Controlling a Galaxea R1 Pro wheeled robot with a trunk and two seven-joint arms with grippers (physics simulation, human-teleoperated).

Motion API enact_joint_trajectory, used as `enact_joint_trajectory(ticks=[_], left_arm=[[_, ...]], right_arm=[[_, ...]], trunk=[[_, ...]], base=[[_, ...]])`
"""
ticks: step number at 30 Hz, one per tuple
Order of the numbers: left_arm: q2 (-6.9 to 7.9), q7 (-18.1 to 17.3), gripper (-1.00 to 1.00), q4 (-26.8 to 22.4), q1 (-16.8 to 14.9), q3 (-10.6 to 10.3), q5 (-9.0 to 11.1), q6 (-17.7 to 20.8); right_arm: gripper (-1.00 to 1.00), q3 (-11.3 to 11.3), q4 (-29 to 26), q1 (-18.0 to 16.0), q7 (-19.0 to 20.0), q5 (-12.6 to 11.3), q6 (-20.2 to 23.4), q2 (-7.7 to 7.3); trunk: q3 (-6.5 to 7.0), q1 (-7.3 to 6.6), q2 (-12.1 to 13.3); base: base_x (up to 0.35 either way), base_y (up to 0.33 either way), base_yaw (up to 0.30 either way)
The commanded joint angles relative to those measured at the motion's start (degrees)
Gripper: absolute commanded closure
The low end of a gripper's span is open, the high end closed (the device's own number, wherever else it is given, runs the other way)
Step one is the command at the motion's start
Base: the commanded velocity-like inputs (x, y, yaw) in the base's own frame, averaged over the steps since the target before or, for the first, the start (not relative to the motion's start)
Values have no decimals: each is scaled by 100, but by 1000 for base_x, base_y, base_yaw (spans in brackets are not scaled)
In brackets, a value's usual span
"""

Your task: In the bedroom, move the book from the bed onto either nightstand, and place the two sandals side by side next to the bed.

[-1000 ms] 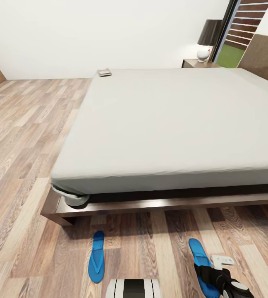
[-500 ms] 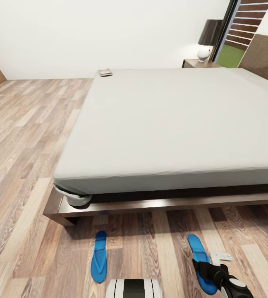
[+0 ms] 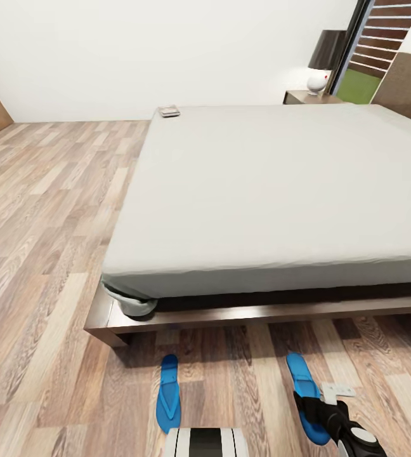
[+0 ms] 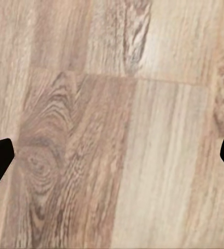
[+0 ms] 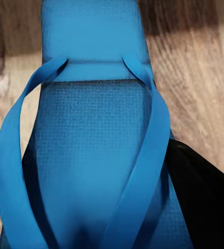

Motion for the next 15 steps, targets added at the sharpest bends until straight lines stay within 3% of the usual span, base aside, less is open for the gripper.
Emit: enact_joint_trajectory(ticks=[1,15], left_arm=[[0,-22,-100,7,-3,-48,49,-14],[0,-22,-100,8,3,-48,39,-15]], right_arm=[[100,-11,4,-1,33,4,10,2],[100,-10,63,-2,33,3,-34,2]], trunk=[[-4,-1,-2],[-4,-1,-2]], base=[[0,135,0],[0,193,0]])
